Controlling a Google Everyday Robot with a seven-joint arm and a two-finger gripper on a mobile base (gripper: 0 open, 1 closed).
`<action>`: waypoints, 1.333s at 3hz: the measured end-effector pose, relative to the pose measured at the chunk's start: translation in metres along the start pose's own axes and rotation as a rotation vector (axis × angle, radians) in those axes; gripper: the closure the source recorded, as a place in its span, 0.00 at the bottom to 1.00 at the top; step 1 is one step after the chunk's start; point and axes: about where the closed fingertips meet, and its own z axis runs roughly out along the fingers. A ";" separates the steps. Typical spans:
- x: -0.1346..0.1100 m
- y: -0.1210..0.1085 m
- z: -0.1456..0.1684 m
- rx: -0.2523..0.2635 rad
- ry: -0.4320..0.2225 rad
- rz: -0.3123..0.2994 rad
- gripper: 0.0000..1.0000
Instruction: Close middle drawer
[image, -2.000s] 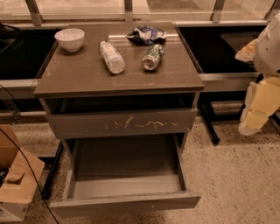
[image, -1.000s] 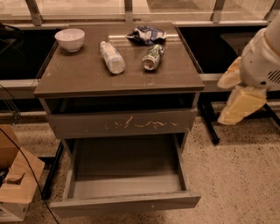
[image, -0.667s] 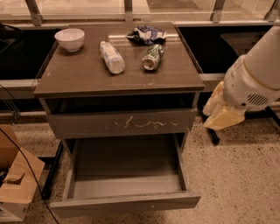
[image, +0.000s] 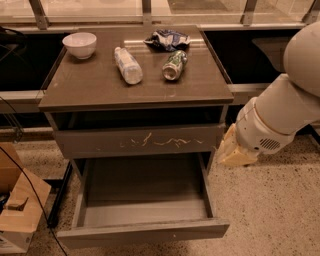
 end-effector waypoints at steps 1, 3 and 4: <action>0.000 0.000 0.000 0.000 0.000 -0.001 1.00; 0.029 0.021 0.101 -0.136 -0.046 0.030 1.00; 0.051 0.038 0.142 -0.189 -0.052 0.085 1.00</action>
Offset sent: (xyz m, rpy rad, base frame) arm -0.0052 0.0063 -0.0949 0.0573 0.1197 0.0081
